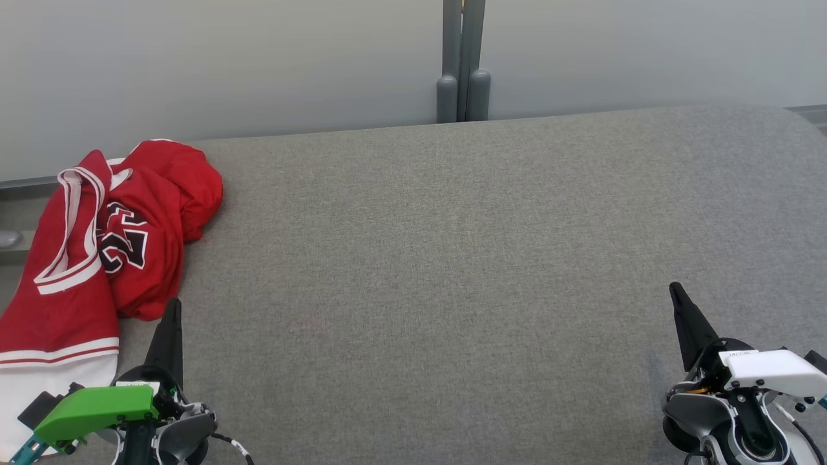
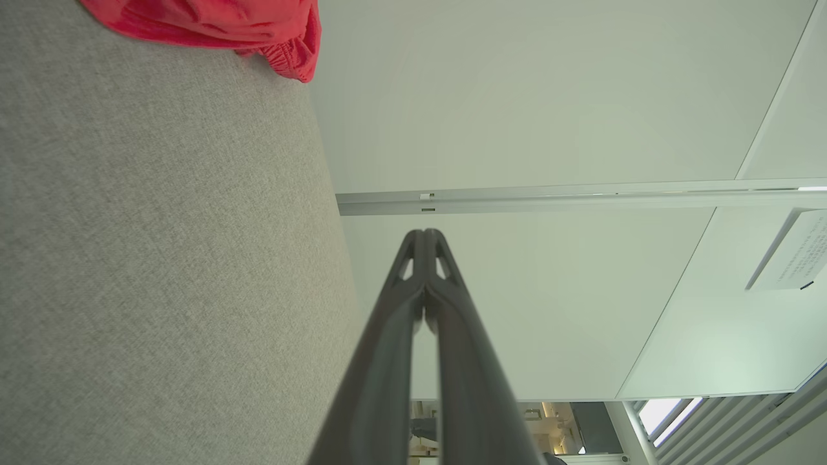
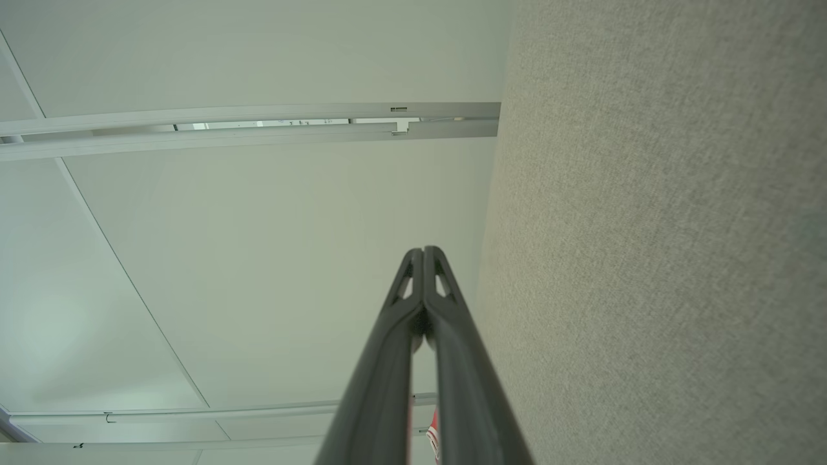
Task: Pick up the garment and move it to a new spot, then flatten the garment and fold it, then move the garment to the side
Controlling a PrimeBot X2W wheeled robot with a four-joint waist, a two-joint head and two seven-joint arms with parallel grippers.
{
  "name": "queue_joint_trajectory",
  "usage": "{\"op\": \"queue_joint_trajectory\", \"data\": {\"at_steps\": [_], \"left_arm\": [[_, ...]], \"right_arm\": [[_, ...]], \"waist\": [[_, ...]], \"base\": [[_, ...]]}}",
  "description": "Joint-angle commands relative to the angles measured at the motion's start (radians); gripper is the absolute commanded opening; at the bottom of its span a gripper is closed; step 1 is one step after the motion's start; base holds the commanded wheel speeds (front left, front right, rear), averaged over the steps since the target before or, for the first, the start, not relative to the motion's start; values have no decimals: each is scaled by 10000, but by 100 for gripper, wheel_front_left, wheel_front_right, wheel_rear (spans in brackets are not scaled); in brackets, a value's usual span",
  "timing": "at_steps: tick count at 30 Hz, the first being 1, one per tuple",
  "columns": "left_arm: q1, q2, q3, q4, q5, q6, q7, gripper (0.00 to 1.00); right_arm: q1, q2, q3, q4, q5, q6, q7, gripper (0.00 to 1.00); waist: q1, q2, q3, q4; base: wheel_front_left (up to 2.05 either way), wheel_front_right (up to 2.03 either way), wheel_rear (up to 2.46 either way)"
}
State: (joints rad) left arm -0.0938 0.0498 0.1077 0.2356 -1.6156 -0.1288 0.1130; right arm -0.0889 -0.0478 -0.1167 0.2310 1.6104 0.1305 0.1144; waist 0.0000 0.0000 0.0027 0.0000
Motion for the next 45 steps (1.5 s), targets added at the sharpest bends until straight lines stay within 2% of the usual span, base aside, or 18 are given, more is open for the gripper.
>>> {"op": "queue_joint_trajectory", "data": {"at_steps": [1,7,8,15,21,38,45], "left_arm": [[-129,2,25,-7,24,-39,23,0],[-129,2,25,-7,24,-39,23,0],[0,0,0,0,0,0,0,100],[129,-11,2,-13,-25,97,-79,100],[239,140,-45,-197,330,207,-312,100],[297,912,-892,-242,3342,711,-1293,100],[265,1140,-1210,-159,4637,811,-1568,100]], "right_arm": [[-106,-51,7,-32,76,4,41,0],[-106,-51,7,-32,76,6,41,0],[0,0,0,0,0,-2,-1,100],[0,22,142,216,-138,-3,-221,100],[-145,-149,406,356,-989,-3,-561,100],[-203,-37,288,78,-5951,-1,-1310,100],[-206,-10,410,-30,-7641,0,-1580,100]], "waist": [[0,0,0,0],[0,0,0,0],[0,0,0,0],[0,0,-5,9],[0,0,-12,20],[0,0,-51,57],[0,0,-61,72]], "base": [[0,0,0],[0,0,0],[0,0,0],[0,0,0],[0,0,0],[0,0,0],[0,0,0]]}}
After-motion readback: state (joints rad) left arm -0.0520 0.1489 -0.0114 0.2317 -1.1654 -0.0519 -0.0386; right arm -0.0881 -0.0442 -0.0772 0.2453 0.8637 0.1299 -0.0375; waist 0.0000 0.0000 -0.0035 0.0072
